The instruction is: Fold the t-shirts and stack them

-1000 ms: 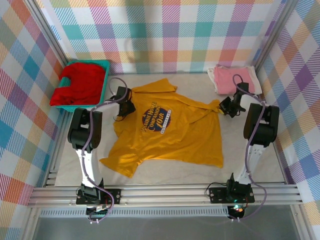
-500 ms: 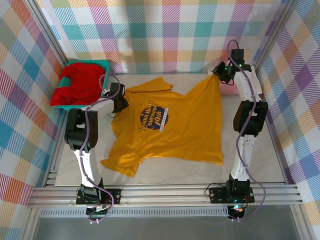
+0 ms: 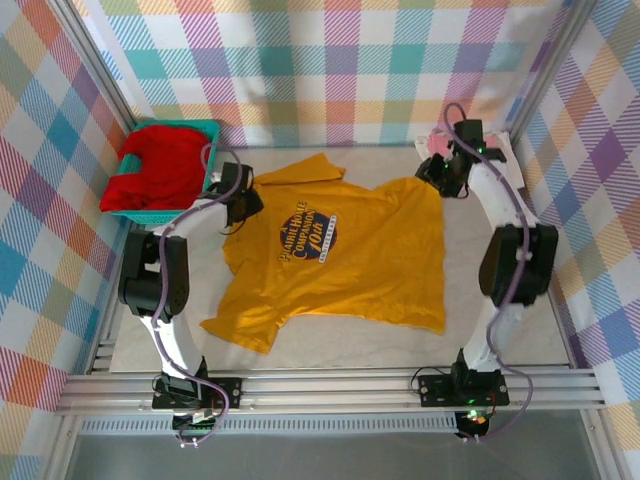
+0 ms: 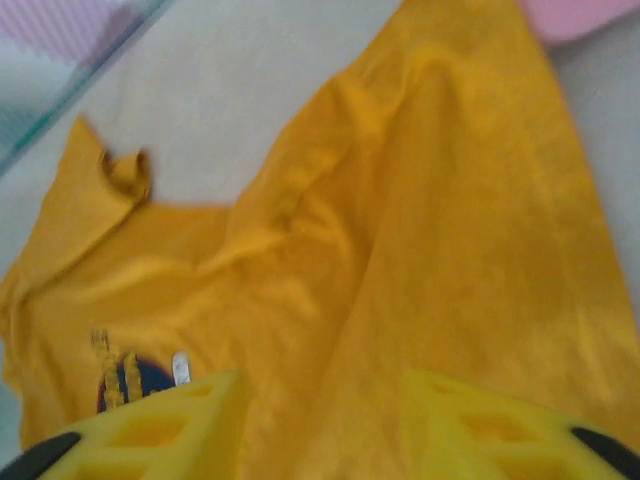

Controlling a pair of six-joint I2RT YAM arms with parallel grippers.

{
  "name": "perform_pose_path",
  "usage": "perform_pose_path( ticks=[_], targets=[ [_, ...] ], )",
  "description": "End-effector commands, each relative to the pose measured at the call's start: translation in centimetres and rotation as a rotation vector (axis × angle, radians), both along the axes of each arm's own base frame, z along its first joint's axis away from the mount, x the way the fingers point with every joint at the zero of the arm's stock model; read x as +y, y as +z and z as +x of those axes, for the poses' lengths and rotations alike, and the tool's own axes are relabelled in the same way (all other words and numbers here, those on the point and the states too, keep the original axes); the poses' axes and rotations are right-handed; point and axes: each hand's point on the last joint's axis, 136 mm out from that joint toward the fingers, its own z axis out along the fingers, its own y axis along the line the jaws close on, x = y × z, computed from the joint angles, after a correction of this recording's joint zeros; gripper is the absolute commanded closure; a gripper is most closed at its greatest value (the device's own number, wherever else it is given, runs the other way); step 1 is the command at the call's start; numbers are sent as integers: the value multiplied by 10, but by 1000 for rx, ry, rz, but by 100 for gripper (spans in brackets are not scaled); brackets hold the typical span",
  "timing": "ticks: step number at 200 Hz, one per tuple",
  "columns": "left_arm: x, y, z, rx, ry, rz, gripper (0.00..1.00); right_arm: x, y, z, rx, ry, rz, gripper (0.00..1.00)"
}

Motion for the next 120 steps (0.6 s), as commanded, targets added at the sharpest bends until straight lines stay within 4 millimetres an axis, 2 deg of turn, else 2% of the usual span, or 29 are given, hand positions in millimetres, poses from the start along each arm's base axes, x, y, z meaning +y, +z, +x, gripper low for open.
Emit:
perform_pose_path(
  ticks=[1,12,40,52,72,94,120],
  targets=[
    [-32,-15,6,64,-128,5,64,7,-40,-16,-22,-3,-34,73],
    [-37,-23,19,85,-141,10,68,4,-64,-29,24,-10,-49,80],
    [-46,-45,48,112,-144,6,69,6,-101,-48,111,-10,-37,78],
    [-46,-55,59,113,-126,-10,69,9,-103,-51,114,-4,-19,78],
    [-42,-67,83,103,-92,-37,69,12,-96,-51,85,3,-10,75],
    [-37,-81,103,132,-63,-52,69,7,-95,-44,99,-2,-64,75],
    [-19,-96,110,145,32,-90,70,3,-118,-28,159,3,-123,75]
  ],
)
